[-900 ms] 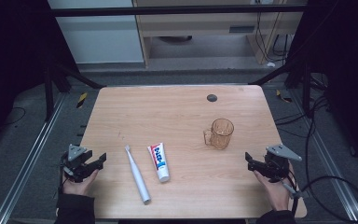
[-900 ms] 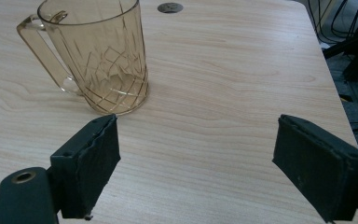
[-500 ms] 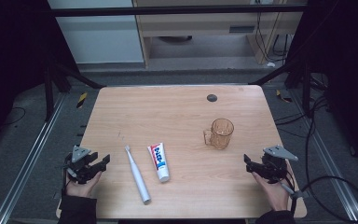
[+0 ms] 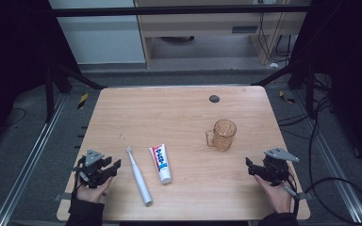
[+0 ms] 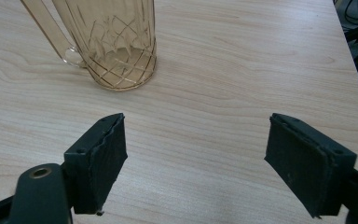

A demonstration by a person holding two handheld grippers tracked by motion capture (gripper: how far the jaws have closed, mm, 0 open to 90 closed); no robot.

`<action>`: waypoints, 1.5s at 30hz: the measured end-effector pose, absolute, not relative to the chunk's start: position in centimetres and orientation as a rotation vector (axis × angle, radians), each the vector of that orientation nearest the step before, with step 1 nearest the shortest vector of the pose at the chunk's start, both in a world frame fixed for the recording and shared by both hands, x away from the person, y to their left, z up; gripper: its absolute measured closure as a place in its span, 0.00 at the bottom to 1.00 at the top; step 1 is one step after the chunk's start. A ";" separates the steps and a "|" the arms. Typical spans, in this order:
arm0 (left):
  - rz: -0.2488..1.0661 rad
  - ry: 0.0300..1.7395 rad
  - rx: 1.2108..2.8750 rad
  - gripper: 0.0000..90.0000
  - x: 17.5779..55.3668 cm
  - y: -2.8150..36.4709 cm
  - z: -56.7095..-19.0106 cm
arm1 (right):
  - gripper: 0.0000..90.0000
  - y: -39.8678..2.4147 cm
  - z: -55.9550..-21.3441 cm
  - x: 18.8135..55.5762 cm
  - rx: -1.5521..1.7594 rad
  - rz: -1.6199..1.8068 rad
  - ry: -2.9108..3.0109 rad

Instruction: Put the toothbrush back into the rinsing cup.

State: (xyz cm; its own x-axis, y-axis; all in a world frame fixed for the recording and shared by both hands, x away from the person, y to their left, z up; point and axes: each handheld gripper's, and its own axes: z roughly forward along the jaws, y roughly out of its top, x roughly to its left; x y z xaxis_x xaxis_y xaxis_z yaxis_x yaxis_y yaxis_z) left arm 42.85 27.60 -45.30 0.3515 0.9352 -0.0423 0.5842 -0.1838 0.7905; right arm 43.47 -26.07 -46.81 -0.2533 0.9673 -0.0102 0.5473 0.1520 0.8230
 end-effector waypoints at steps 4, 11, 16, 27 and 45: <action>0.565 1.297 1.884 0.77 42.3 26.4 -45.1 | 0.23 -26.0 -46.9 43.5 1.442 0.973 1.886; 0.504 1.244 1.937 0.88 41.6 24.4 -45.2 | 0.24 -26.0 -47.0 43.5 1.443 0.968 1.895; 0.456 1.197 1.982 0.93 41.1 22.9 -45.6 | 0.24 -26.0 -47.1 43.6 1.449 0.964 1.897; 0.363 1.128 2.059 0.98 41.1 21.1 -46.6 | 0.24 -26.1 -47.1 43.6 1.458 0.960 1.901; 0.300 1.093 2.152 0.99 41.2 20.6 -47.5 | 0.24 -26.2 -47.3 43.7 1.455 0.946 1.910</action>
State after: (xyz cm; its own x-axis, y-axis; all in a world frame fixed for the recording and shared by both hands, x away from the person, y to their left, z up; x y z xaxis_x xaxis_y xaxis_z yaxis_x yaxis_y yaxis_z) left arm 41.19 20.55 -47.49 0.6180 0.7797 -0.1010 0.6193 -0.4036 0.6735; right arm 43.73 -26.15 -47.29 -0.2602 0.9655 -0.0119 0.5755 0.1650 0.8010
